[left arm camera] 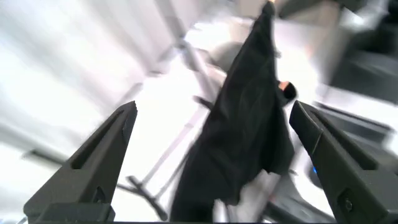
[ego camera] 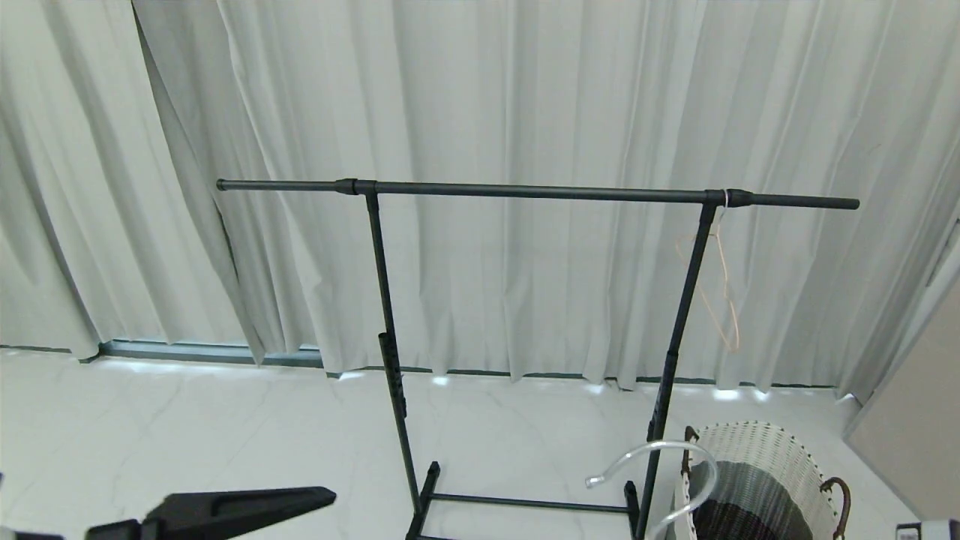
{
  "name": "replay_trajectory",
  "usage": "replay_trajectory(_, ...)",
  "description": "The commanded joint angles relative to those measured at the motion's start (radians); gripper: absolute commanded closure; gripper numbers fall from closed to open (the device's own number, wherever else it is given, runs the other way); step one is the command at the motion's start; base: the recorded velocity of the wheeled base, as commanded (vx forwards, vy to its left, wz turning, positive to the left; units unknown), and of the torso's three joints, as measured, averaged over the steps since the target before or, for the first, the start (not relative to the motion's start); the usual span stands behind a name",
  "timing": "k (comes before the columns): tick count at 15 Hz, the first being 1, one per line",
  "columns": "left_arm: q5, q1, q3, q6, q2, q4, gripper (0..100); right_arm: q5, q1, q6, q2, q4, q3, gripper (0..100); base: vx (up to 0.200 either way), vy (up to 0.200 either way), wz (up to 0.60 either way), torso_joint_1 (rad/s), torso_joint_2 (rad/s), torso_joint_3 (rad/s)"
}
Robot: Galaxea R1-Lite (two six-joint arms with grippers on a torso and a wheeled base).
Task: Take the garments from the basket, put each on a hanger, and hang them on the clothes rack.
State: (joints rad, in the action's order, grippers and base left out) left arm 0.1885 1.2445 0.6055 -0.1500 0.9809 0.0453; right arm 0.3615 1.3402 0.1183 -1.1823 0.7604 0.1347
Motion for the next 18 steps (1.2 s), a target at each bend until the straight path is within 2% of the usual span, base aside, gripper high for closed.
replay_trajectory(1,-0.061,0.061,-0.003,0.003,0.105,-0.001,0,0.001,0.028,-0.016,0.029,0.000,-0.013,100,0.000,0.000,0.00,0.000,0.00,0.000)
replay_trajectory(4,-0.066,0.081,0.002,0.006,0.208,-0.015,0,0.001,0.060,-0.042,0.029,0.000,-0.017,100,0.000,0.000,0.00,0.000,0.00,0.000)
replay_trajectory(6,-0.086,0.087,0.007,0.018,0.283,-0.093,0,0.001,0.073,-0.058,0.020,0.000,-0.015,100,0.000,0.000,0.00,0.000,0.00,0.000)
replay_trajectory(8,-0.087,0.092,-0.004,0.021,0.328,-0.124,0,0.001,0.076,-0.062,0.009,0.000,-0.010,100,0.000,0.000,0.00,0.000,0.00,0.000)
replay_trajectory(11,-0.086,0.090,-0.039,0.096,0.317,-0.122,0,-0.001,0.079,-0.080,0.009,0.000,-0.009,100,0.000,0.000,0.00,0.000,0.00,0.000)
replay_trajectory(14,-0.086,0.089,-0.038,0.107,0.321,-0.124,0,0.001,0.106,-0.101,0.004,0.000,-0.007,100,0.000,0.000,0.00,0.000,0.00,0.000)
replay_trajectory(15,-0.086,0.089,-0.041,0.107,0.321,-0.124,100,0.001,0.108,-0.103,0.001,0.000,-0.007,100,0.000,0.000,0.00,0.000,0.00,0.000)
replay_trajectory(18,-0.081,0.087,-0.058,0.107,0.320,-0.124,100,0.001,0.108,-0.101,0.001,0.000,0.003,100,0.000,0.000,0.00,0.000,0.00,0.000)
